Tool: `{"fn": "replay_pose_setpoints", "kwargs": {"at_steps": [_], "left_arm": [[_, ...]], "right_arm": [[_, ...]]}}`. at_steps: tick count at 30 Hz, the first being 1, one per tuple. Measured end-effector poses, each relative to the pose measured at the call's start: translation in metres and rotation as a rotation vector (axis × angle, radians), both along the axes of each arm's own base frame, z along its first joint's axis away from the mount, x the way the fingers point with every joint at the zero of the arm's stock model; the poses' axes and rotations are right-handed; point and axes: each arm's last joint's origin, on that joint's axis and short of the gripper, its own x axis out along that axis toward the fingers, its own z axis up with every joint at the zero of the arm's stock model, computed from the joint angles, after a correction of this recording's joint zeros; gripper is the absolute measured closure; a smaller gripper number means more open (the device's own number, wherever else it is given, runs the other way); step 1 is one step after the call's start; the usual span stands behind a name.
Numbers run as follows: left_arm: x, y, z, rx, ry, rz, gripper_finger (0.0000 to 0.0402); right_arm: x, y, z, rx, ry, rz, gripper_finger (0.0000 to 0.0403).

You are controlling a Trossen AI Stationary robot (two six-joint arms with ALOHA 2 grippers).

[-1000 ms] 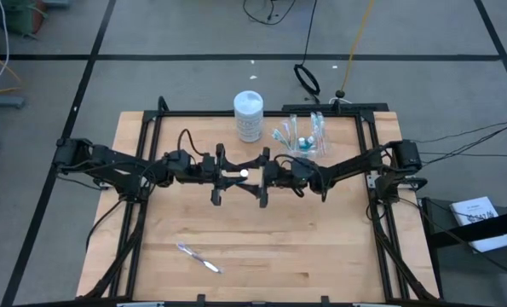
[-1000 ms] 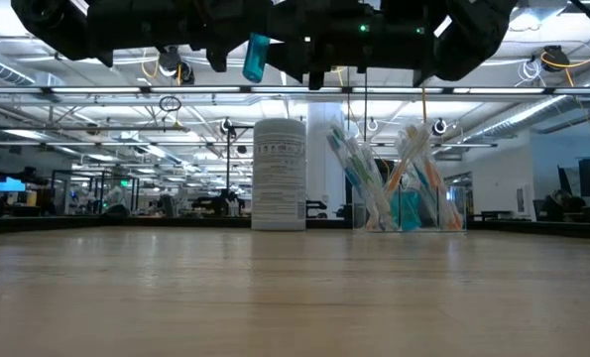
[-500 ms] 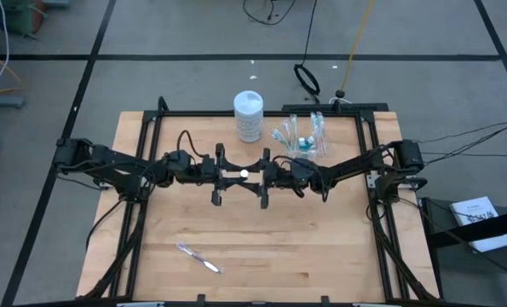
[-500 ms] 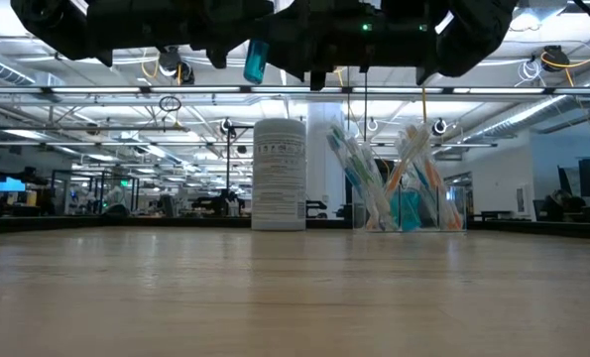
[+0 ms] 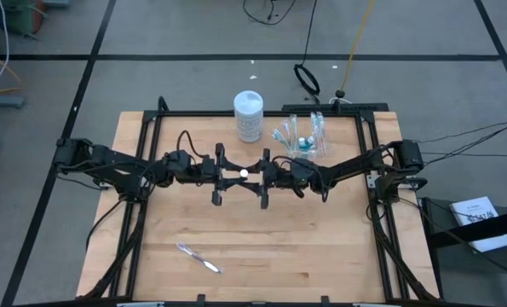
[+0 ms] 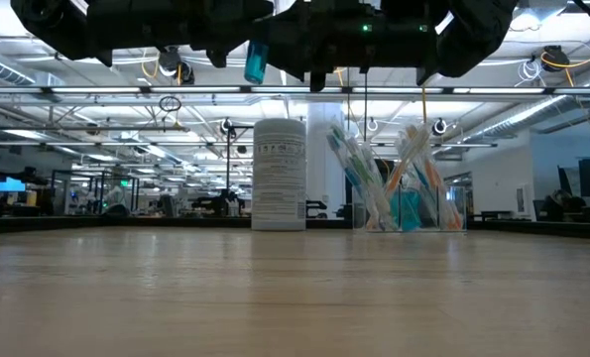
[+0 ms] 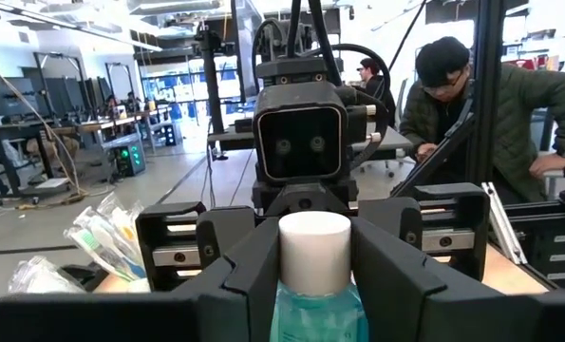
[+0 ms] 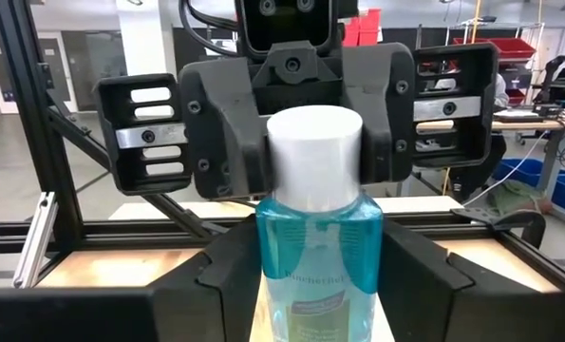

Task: Pick & Place toothbrushing station
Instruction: Put the mouthwash into the transparent mesh organizer

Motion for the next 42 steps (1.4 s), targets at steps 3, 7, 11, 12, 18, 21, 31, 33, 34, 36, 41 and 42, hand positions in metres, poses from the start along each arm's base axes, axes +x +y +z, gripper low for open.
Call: {"fn": "replay_pose_setpoints", "kwargs": {"at_steps": [3, 7, 11, 12, 18, 21, 31, 33, 34, 36, 41, 42], "left_arm": [[0.0, 0.0, 0.0, 0.002, 0.004, 0.007, 0.0259], [0.0, 0.001, -0.001, -0.011, 0.008, 0.038, 0.0243], [0.0, 0.002, -0.003, -0.01, 0.027, 0.092, 0.0215], [0.0, 0.003, -0.003, -0.009, 0.03, 0.104, 0.0207], [0.001, 0.003, -0.006, -0.01, 0.058, 0.116, 0.0171], [0.001, 0.003, -0.008, -0.009, 0.084, 0.116, 0.0162], [0.001, 0.003, -0.01, 0.057, 0.101, 0.12, 0.016], [0.001, 0.003, -0.01, 0.079, 0.101, 0.122, 0.016], [0.001, 0.003, -0.01, 0.089, 0.101, 0.123, 0.016], [0.001, 0.003, -0.01, 0.103, 0.101, 0.124, 0.016], [0.001, 0.004, -0.009, 0.149, 0.094, 0.131, 0.016], [0.001, 0.004, -0.009, 0.154, 0.092, 0.133, 0.016]], "right_arm": [[0.0, 0.0, 0.0, 0.0, 0.002, -0.002, 0.0236], [0.0, 0.0, -0.003, -0.001, 0.036, -0.004, 0.0237], [-0.002, -0.001, -0.004, -0.005, 0.099, -0.009, 0.0237], [-0.004, -0.001, -0.004, -0.007, 0.126, -0.022, 0.0237], [-0.036, -0.006, 0.01, -0.035, 0.436, -0.223, 0.0237], [-0.065, -0.005, 0.021, 0.032, 0.583, -0.338, 0.0236], [-0.143, 0.001, 0.017, 0.283, 0.781, -0.665, 0.0236], [-0.149, -0.001, 0.007, 0.273, 0.758, -0.717, 0.0236], [-0.153, -0.003, 0.001, 0.263, 0.749, -0.747, 0.0236], [-0.156, -0.009, -0.011, 0.229, 0.711, -0.818, 0.0236], [-0.156, -0.032, -0.03, 0.133, 0.58, -0.906, 0.0236], [-0.156, -0.038, -0.034, 0.128, 0.552, -0.917, 0.0236]]}}
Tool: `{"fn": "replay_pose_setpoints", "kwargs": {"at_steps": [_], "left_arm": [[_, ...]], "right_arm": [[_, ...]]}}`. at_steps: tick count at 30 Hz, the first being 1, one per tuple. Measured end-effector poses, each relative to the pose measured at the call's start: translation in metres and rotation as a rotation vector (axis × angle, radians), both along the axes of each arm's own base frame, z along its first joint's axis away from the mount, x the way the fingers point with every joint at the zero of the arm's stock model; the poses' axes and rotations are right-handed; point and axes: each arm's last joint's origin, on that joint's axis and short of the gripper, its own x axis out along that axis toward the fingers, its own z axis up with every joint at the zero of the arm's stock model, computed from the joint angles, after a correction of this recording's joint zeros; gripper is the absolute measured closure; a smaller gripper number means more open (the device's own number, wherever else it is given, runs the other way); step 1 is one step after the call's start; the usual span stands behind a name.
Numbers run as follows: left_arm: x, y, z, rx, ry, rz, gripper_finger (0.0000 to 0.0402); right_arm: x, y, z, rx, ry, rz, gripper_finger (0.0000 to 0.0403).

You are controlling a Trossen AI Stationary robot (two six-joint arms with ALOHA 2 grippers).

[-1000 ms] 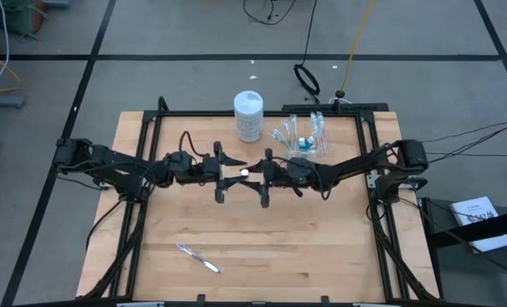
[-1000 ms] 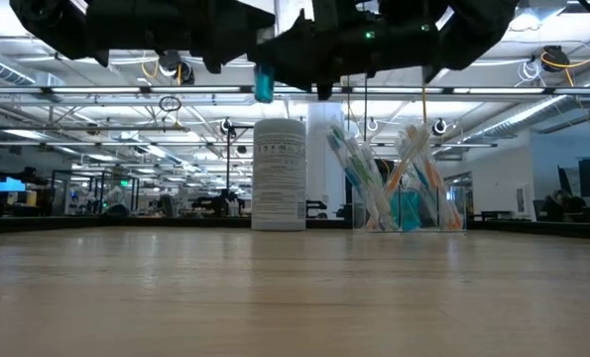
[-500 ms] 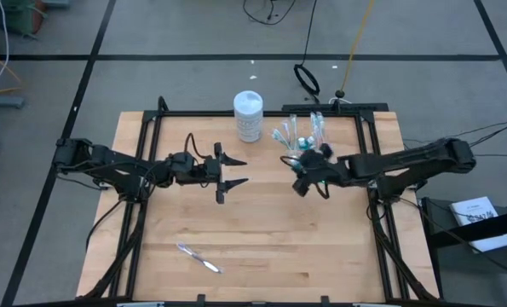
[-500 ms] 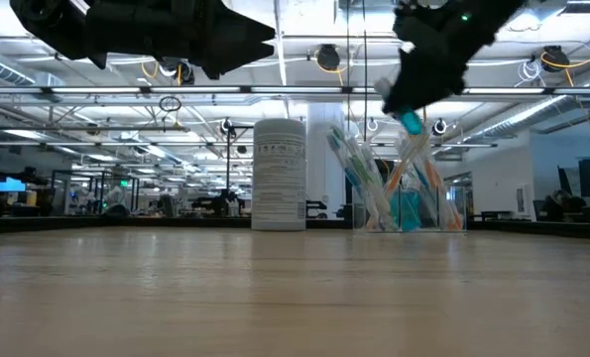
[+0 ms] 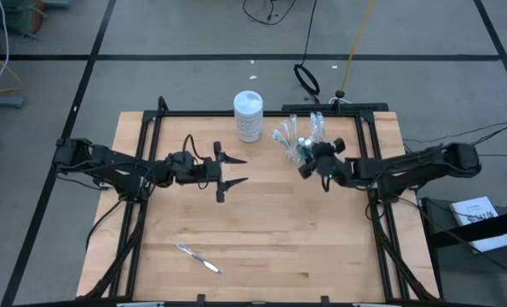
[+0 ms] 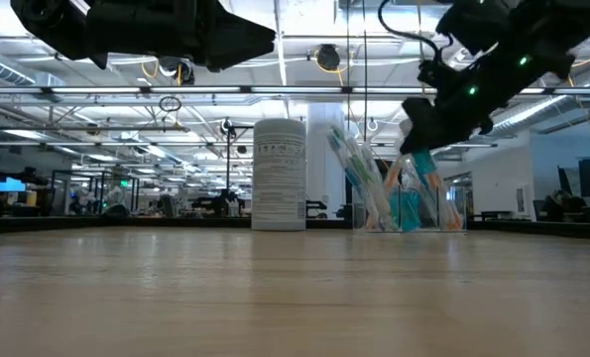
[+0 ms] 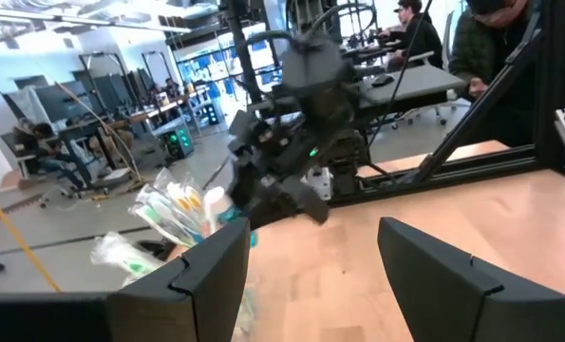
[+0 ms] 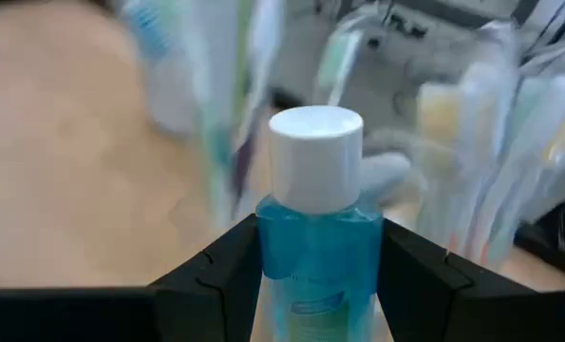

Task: Pick & Place toothbrushing station
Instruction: Put the mouthwash into the transparent mesh organizer

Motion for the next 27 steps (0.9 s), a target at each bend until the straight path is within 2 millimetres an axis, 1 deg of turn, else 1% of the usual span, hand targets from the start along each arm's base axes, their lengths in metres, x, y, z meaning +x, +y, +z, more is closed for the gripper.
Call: {"fn": "replay_pose_setpoints", "kwargs": {"at_steps": [3, 5, 10, 16, 18, 23, 27], "left_arm": [[0.0, 0.0, 0.0, 0.021, -0.001, 0.018, 0.016], [0.0, 0.001, 0.0, 0.023, 0.0, 0.035, 0.016], [0.0, 0.002, 0.0, 0.024, 0.001, 0.055, 0.016], [0.0, 0.003, 0.0, 0.024, 0.001, 0.06, 0.016], [0.0, 0.003, 0.0, 0.024, 0.001, 0.061, 0.016], [0.0, 0.003, 0.0, 0.024, 0.001, 0.061, 0.016], [0.0, 0.003, 0.0, 0.028, 0.001, 0.061, 0.016]], "right_arm": [[-0.001, -0.016, -0.006, -0.036, -0.08, 0.013, 0.0236], [-0.002, -0.024, -0.007, -0.051, -0.136, 0.039, 0.0236], [-0.013, -0.041, -0.014, -0.096, -0.176, 0.011, 0.0236], [-0.023, -0.044, -0.03, -0.013, -0.188, 0.062, 0.0236], [-0.023, -0.044, -0.03, -0.016, -0.201, 0.062, 0.0236], [-0.021, -0.045, -0.024, -0.041, -0.285, 0.066, 0.0236], [-0.018, -0.046, -0.034, -0.012, -0.244, 0.053, 0.0236]]}}
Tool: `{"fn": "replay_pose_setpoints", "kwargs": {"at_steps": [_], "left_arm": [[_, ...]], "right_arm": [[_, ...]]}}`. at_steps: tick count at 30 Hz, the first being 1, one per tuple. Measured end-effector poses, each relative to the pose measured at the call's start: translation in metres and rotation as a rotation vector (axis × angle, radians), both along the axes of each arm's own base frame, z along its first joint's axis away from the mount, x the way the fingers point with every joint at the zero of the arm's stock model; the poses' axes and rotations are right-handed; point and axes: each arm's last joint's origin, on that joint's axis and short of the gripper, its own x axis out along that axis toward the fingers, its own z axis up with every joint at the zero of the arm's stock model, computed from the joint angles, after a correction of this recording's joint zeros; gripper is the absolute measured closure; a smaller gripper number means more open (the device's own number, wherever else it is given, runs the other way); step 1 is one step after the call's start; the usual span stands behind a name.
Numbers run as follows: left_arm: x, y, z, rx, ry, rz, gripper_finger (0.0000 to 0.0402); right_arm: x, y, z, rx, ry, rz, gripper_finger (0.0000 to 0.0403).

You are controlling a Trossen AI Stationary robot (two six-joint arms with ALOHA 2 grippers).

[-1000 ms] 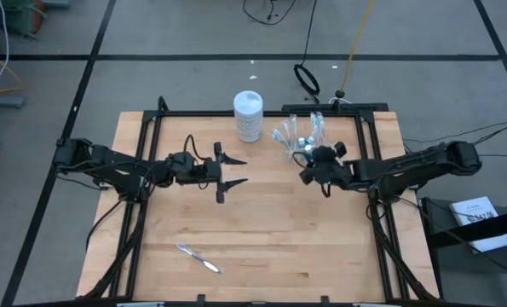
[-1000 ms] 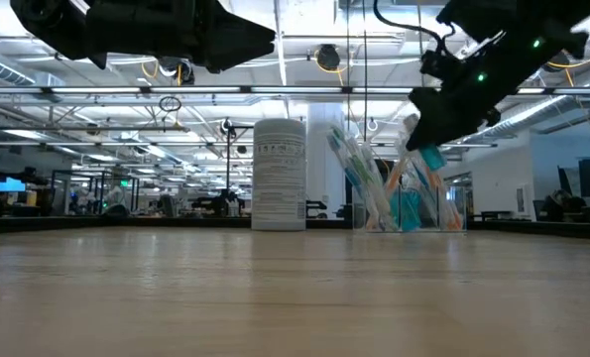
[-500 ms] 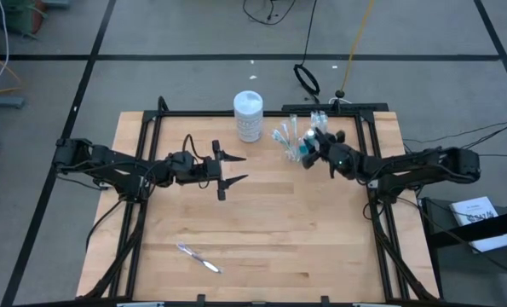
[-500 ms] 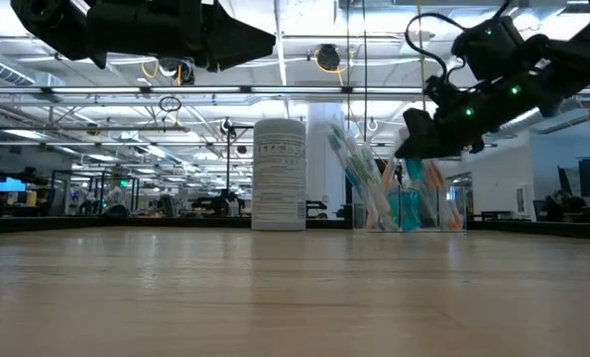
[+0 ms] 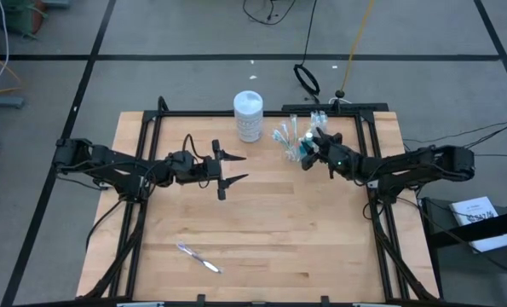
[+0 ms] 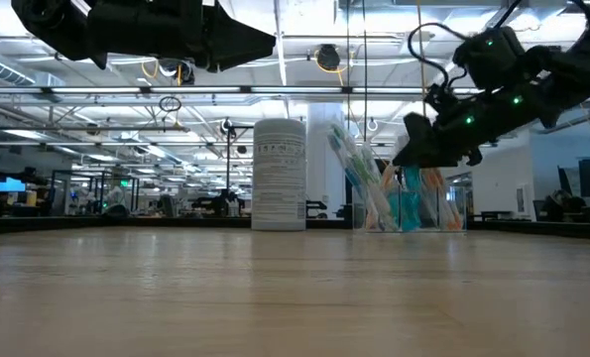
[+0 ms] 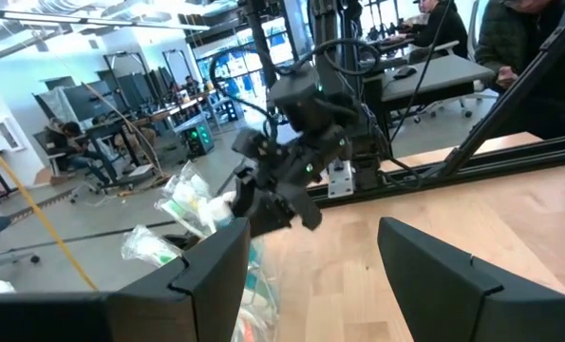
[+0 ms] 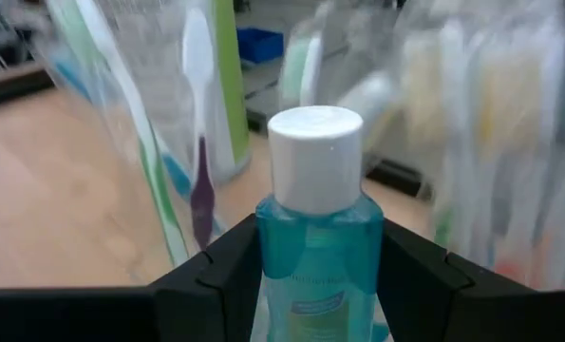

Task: Pick & Place toothbrushing station
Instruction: Put the mouthwash into the transparent mesh organizer, then put the white and purple toothbrush into the transparent mesh organizer

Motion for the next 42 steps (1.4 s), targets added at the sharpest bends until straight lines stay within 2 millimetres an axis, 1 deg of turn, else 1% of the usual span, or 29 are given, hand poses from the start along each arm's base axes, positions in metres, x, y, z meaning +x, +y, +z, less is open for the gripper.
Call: {"fn": "replay_pose_setpoints", "kwargs": {"at_steps": [3, 8, 13, 18, 22, 26, 30, 32, 34, 37, 40, 42], "left_arm": [[0.0, 0.0, 0.0, 0.0, 0.0, 0.0, 0.016], [0.0, 0.0, 0.0, 0.0, 0.0, 0.0, 0.016], [0.0, 0.0, -0.001, -0.001, 0.005, -0.002, 0.016], [0.0, 0.0, -0.001, -0.025, 0.007, -0.003, 0.016], [0.0, -0.001, -0.001, -0.061, 0.006, -0.01, 0.016], [0.0, -0.004, -0.003, -0.125, 0.022, -0.058, 0.016], [0.0, -0.014, -0.006, -0.169, 0.061, -0.181, 0.016], [-0.001, -0.023, -0.01, -0.191, 0.103, -0.251, 0.016], [-0.002, -0.032, -0.015, -0.234, 0.169, -0.318, 0.016], [-0.007, -0.048, -0.029, -0.323, 0.339, -0.405, 0.016], [-0.017, -0.07, -0.043, -0.435, 0.53, -0.455, 0.016], [-0.027, -0.086, -0.052, -0.464, 0.654, -0.483, 0.016]], "right_arm": [[0.002, -0.001, -0.011, 0.017, 0.052, -0.003, 0.0236], [0.006, -0.002, -0.018, 0.005, 0.082, -0.005, 0.0233], [0.006, -0.002, -0.018, -0.022, 0.11, 0.005, 0.0208], [0.005, 0.0, -0.01, -0.042, 0.078, 0.0, 0.0174], [0.003, 0.005, 0.006, -0.104, 0.043, 0.037, 0.0158], [-0.001, 0.018, 0.025, -0.166, -0.021, 0.098, 0.0156], [-0.007, 0.033, 0.046, -0.21, -0.122, 0.167, 0.0164], [-0.012, 0.041, 0.059, -0.226, -0.213, 0.198, 0.0171], [-0.019, 0.049, 0.074, -0.244, -0.337, 0.224, 0.0178], [-0.027, 0.06, 0.091, -0.257, -0.495, 0.298, 0.0189], [-0.029, 0.069, 0.098, -0.27, -0.561, 0.468, 0.0198], [-0.03, 0.073, 0.099, -0.278, -0.584, 0.57, 0.0202]]}}
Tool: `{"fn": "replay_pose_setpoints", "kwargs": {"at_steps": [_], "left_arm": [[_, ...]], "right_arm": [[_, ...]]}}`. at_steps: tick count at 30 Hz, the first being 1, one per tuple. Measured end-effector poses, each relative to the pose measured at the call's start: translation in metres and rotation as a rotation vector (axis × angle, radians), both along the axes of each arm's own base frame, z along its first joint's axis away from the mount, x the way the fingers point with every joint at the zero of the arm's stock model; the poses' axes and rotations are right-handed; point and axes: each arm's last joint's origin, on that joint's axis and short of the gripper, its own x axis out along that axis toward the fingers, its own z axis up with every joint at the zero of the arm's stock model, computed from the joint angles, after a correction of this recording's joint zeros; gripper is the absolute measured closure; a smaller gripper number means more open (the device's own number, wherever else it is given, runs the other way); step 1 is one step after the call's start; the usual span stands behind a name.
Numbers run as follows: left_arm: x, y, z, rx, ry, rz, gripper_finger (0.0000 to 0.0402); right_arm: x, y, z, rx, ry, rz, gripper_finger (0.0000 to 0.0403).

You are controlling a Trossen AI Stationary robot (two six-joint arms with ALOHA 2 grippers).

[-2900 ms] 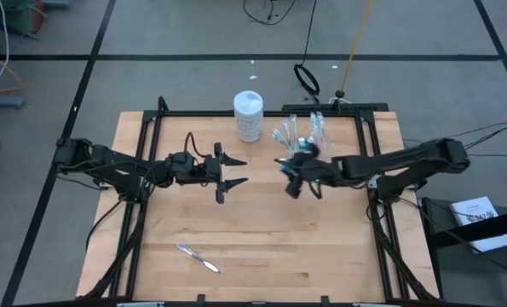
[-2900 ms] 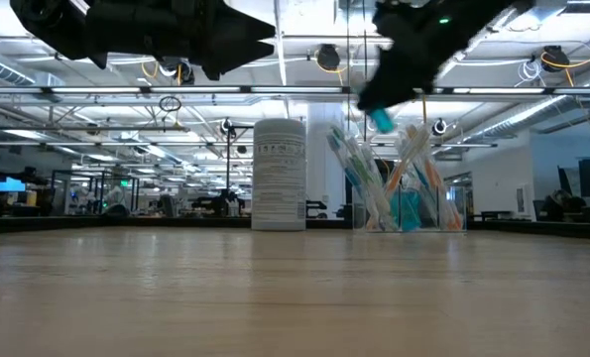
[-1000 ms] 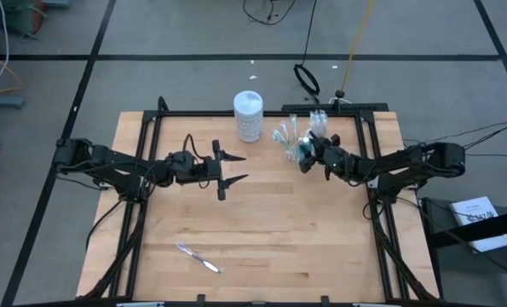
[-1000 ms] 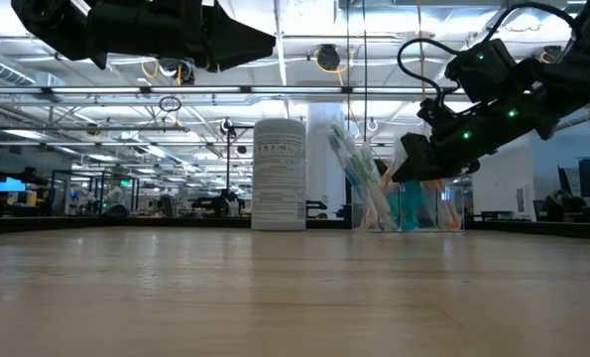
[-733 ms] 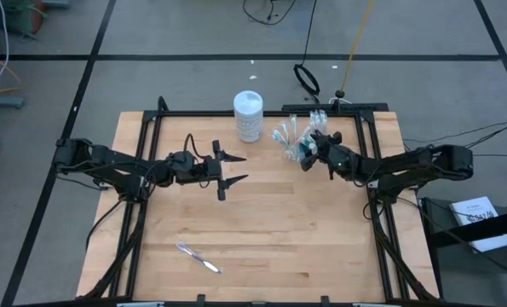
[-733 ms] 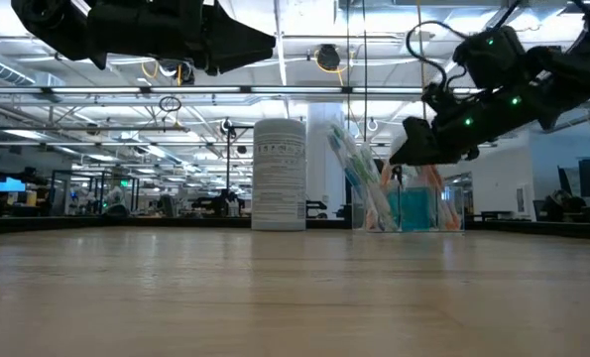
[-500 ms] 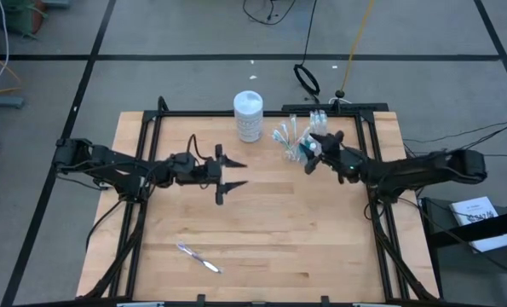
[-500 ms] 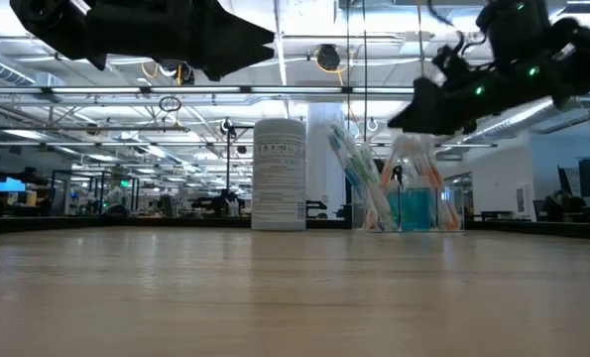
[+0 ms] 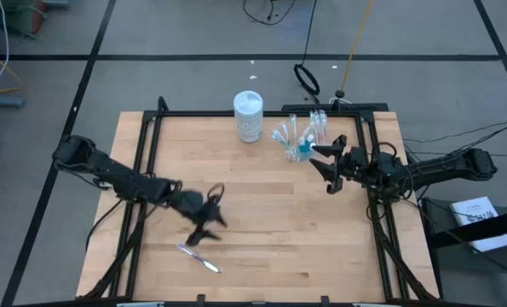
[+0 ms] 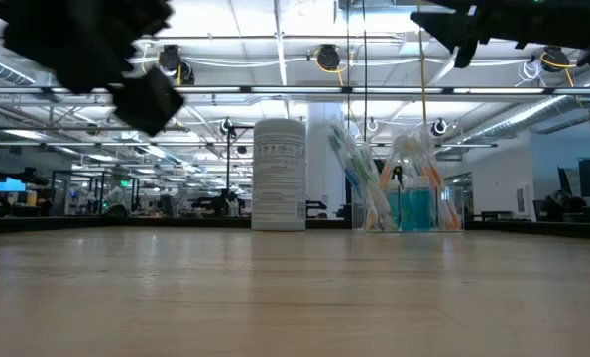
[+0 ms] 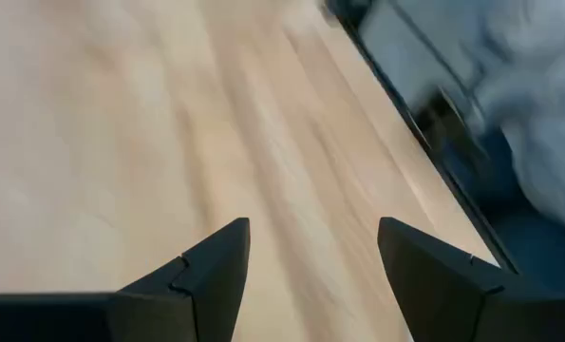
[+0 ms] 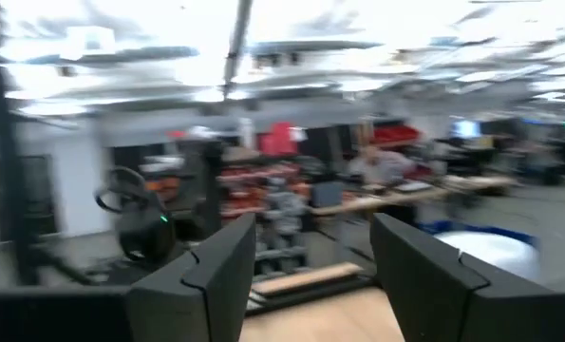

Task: Pick & Place toothbrushing station
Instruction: Put the white and purple toothbrush into the transparent mesh organizer

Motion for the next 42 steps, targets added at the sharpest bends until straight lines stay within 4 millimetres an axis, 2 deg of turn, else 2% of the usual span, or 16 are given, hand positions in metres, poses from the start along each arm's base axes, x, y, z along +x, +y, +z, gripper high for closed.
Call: {"fn": "replay_pose_setpoints", "kwargs": {"at_steps": [6, 10, 15, 19, 26, 30, 34, 38, 42], "left_arm": [[-0.033, -0.045, -0.016, 0.092, 0.187, -0.111, 0.0161], [-0.059, -0.065, -0.026, 0.214, 0.288, -0.195, 0.0161], [-0.082, -0.071, -0.035, 0.356, 0.395, -0.167, 0.0161], [-0.088, -0.074, -0.037, 0.337, 0.423, -0.134, 0.0163], [-0.101, -0.067, -0.054, 0.322, 0.503, -0.07, 0.022], [-0.103, -0.062, -0.059, 0.317, 0.51, -0.04, 0.0261], [-0.099, -0.064, -0.055, 0.394, 0.443, -0.12, 0.0307], [-0.08, -0.066, -0.041, 0.521, 0.247, -0.178, 0.0349], [-0.056, -0.063, -0.017, 0.781, 0.033, -0.186, 0.0378]], "right_arm": [[0.001, 0.003, 0.0, 0.005, -0.008, 0.058, 0.0204], [0.002, 0.004, -0.001, 0.065, -0.017, 0.083, 0.0204], [0.002, 0.004, -0.001, 0.087, -0.023, 0.091, 0.0204], [0.002, 0.004, -0.001, 0.131, -0.034, 0.108, 0.0205], [0.005, 0.004, -0.004, 0.15, -0.018, 0.115, 0.0207], [0.007, 0.004, -0.006, 0.182, -0.017, 0.126, 0.0207], [0.01, 0.004, -0.008, 0.173, -0.007, 0.122, 0.0209], [0.021, 0.006, -0.008, 0.162, -0.01, 0.162, 0.0216], [0.047, 0.013, 0.001, 0.122, 0.034, 0.277, 0.0229]]}}
